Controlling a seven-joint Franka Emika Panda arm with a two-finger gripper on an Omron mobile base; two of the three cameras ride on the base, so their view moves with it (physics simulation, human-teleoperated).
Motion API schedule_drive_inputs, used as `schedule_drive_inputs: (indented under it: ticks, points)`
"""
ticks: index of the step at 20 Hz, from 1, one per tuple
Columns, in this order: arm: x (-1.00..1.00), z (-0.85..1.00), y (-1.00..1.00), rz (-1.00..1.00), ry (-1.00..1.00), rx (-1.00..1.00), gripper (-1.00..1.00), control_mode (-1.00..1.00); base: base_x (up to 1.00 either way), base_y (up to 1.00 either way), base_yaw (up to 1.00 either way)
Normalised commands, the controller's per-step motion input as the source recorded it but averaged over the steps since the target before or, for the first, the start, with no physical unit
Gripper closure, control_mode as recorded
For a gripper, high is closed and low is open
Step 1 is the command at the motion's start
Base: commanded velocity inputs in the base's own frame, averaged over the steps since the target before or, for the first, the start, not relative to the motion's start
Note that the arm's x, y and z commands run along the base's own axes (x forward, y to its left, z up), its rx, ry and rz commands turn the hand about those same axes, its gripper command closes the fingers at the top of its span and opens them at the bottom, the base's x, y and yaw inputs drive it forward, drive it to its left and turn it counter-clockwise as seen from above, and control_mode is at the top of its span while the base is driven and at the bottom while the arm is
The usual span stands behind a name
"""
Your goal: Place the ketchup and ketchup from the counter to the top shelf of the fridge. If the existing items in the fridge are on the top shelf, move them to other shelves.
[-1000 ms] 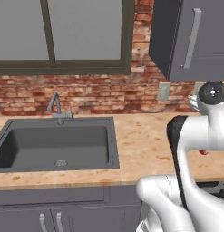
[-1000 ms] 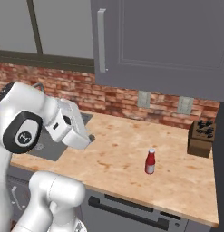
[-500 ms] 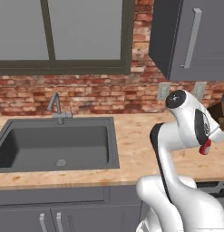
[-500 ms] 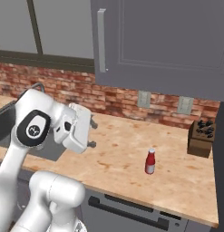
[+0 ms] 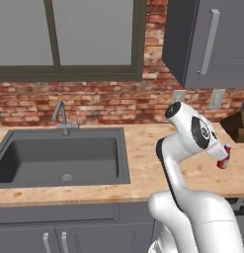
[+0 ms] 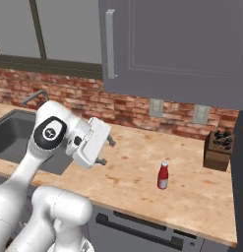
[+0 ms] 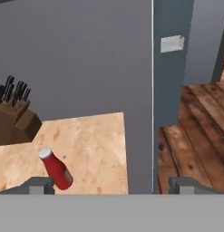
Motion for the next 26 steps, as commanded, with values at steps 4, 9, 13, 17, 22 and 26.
schedule_drive_inputs:
  ticks: [4,9,13,17,22,26]
  points:
    - [0.22,-0.34,-0.16,-0.24,0.00,0.00,-1.00,-1.00,0.00,0.00,0.00]
    - [0.31,-0.41,-0.18,-0.27,0.03,-0.02,-1.00,-1.00,0.00,0.00,0.00]
    - [0.30,-0.24,-0.16,-0.28,0.03,-0.01,-1.00,-1.00,0.00,0.00,0.00]
    - [0.33,-0.06,-0.17,-0.12,0.01,0.00,-1.00,-1.00,0.00,0.00,0.00]
    - [0.24,-0.09,-0.29,0.00,0.01,0.00,-1.00,-1.00,0.00,0.00,0.00]
    - [0.13,-0.18,-0.34,0.00,0.05,0.00,-1.00,-1.00,0.00,0.00,0.00]
